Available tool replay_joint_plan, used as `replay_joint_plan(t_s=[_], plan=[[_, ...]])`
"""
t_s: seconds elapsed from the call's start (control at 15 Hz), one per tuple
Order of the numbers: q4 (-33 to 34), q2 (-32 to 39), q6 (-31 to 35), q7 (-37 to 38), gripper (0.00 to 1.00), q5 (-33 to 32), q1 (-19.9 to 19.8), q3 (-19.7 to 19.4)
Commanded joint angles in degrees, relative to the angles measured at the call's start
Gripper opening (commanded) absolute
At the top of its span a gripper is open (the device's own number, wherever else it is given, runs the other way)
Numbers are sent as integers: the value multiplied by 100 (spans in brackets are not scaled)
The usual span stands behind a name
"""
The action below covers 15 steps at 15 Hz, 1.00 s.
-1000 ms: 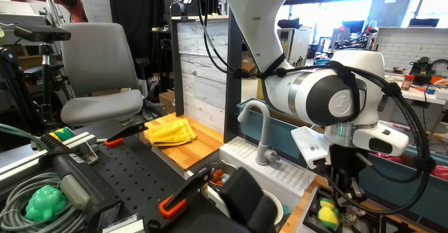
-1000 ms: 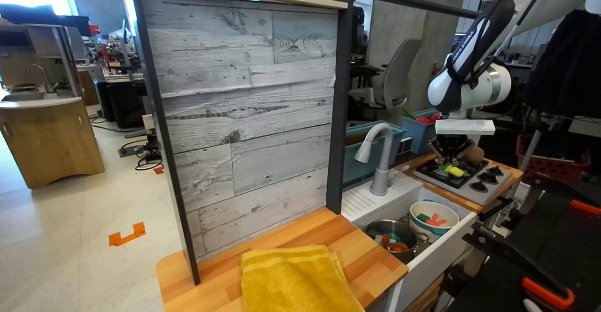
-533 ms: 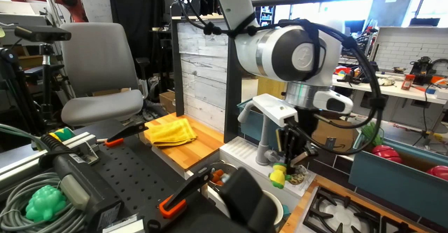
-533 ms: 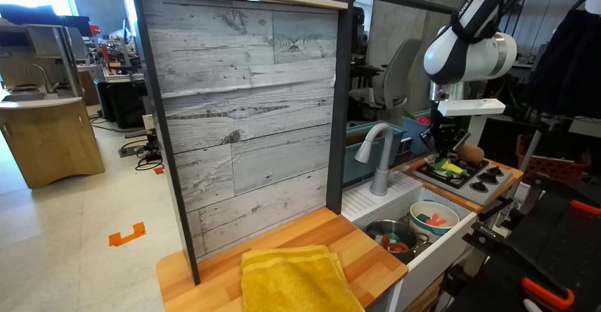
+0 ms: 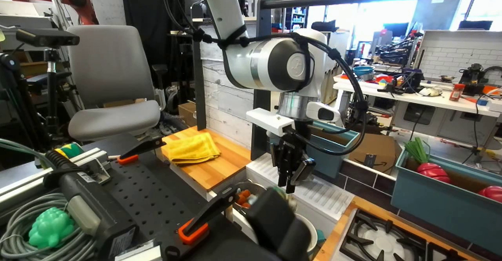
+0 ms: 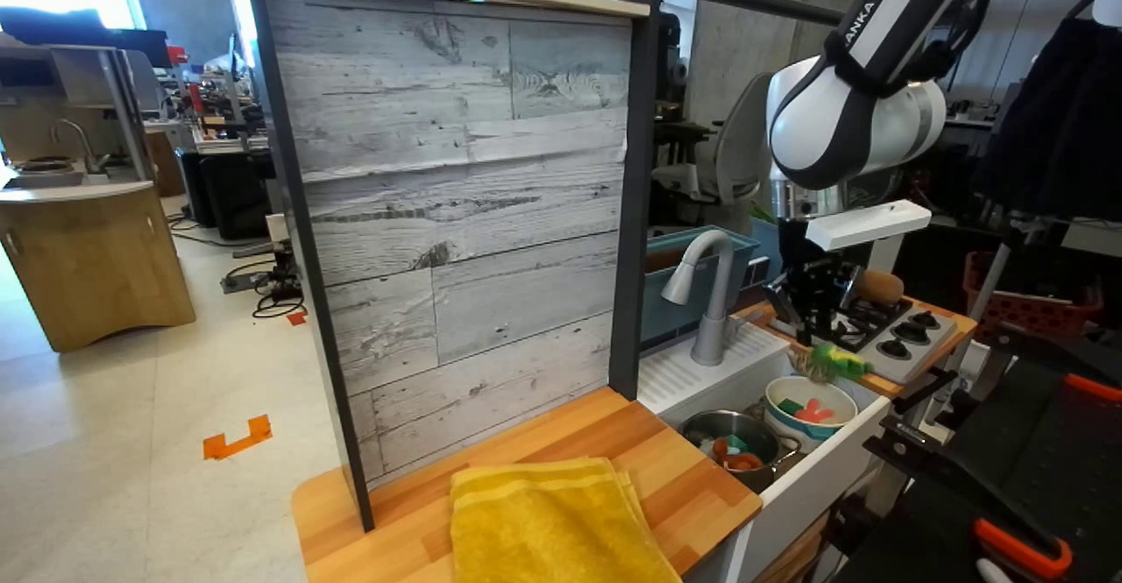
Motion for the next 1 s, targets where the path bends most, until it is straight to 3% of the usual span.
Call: replay_joint_plan(t_s=[0.0, 0.33, 0.67, 0.93], plan=[[-96, -49, 129, 42, 65, -285, 82, -30], [-195, -251, 62, -86, 100, -301, 6, 33], [-558, -964, -1039, -982, 100, -233, -285, 381], [-1063, -1350, -500, -1465, 100, -44, -448, 805]])
